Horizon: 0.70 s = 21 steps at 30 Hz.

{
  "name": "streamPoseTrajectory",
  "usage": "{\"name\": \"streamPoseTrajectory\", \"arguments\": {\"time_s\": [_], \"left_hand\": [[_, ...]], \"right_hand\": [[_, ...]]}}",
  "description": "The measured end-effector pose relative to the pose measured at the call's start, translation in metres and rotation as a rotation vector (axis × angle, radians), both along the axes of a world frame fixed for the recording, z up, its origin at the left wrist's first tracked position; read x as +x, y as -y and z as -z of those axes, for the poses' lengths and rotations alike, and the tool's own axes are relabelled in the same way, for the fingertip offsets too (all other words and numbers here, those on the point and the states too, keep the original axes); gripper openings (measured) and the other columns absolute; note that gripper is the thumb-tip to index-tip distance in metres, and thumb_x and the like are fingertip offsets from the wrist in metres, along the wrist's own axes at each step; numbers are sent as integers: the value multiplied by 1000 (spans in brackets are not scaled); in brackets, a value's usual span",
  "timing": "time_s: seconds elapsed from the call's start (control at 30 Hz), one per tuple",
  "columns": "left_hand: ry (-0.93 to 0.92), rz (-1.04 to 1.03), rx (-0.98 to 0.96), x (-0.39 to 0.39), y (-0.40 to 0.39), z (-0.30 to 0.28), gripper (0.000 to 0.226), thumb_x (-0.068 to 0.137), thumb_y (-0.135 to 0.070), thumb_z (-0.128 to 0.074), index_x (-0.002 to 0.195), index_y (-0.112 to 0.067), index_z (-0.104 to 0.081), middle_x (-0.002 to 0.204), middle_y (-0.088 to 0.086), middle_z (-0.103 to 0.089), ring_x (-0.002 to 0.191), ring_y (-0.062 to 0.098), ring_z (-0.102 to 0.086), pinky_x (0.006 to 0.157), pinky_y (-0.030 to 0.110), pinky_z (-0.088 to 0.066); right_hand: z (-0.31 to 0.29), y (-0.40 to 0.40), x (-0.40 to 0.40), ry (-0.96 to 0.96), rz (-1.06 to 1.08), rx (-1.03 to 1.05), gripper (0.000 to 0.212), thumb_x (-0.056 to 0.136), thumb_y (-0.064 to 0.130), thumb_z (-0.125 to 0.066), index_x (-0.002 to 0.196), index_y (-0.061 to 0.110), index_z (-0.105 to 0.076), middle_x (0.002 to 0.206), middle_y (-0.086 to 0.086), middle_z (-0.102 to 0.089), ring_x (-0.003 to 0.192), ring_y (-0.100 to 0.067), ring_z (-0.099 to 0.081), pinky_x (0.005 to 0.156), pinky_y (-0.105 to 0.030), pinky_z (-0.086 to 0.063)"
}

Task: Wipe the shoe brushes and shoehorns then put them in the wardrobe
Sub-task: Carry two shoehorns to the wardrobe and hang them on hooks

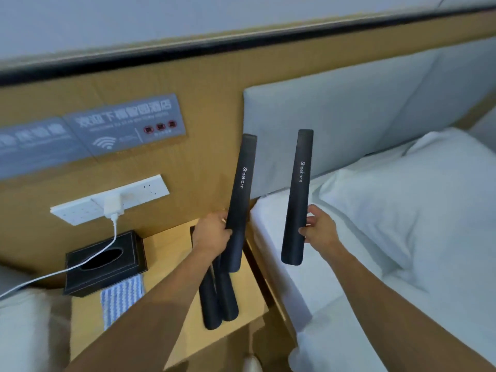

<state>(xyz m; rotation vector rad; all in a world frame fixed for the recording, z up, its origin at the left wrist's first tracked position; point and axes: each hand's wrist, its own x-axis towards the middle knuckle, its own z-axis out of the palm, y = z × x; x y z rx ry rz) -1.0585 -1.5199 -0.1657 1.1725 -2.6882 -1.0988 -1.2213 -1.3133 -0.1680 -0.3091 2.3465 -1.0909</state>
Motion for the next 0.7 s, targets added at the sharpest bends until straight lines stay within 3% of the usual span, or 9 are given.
{"name": "streamPoseTrajectory", "arguments": {"time_s": [0.17,0.3,0.4,0.53,0.7], "left_hand": [[-251,108,39,-61,-27,-87,25,87,-13,-69,110,-22,-64,96,-5,-70,87,15,-67,79,37,-59],[-429,189,26,-99,-57,-159,19,83,-7,-67,94,-23,-64,79,-3,-68,76,19,-66,61,37,-58],[-528,310,31,-114,-86,-211,15,83,-10,-68,93,-22,-64,82,1,-69,78,24,-67,67,45,-60],[-661,457,1,-115,-124,-276,13,84,-18,-70,88,-27,-62,81,-2,-67,78,23,-66,68,45,-60],[-798,618,55,-95,-167,-333,15,85,-19,-69,99,-24,-65,89,-1,-69,84,22,-67,71,46,-60]], "right_hand": [[-102,-34,-20,-191,115,-120,50,76,-9,-60,113,24,-59,98,-7,-71,95,-28,-68,79,-50,-60],[-181,-74,-19,-362,215,-180,54,76,-7,-65,121,24,-61,100,-5,-72,94,-25,-69,74,-48,-62],[-236,-105,-9,-453,305,-202,49,79,-4,-69,121,22,-64,99,-7,-72,91,-27,-69,69,-46,-63],[-298,-140,16,-550,407,-188,43,82,-3,-71,120,16,-66,100,-9,-71,92,-31,-70,71,-49,-62],[-349,-180,70,-630,548,-177,42,84,-3,-70,120,16,-66,100,-7,-72,93,-29,-71,72,-48,-63]]}}
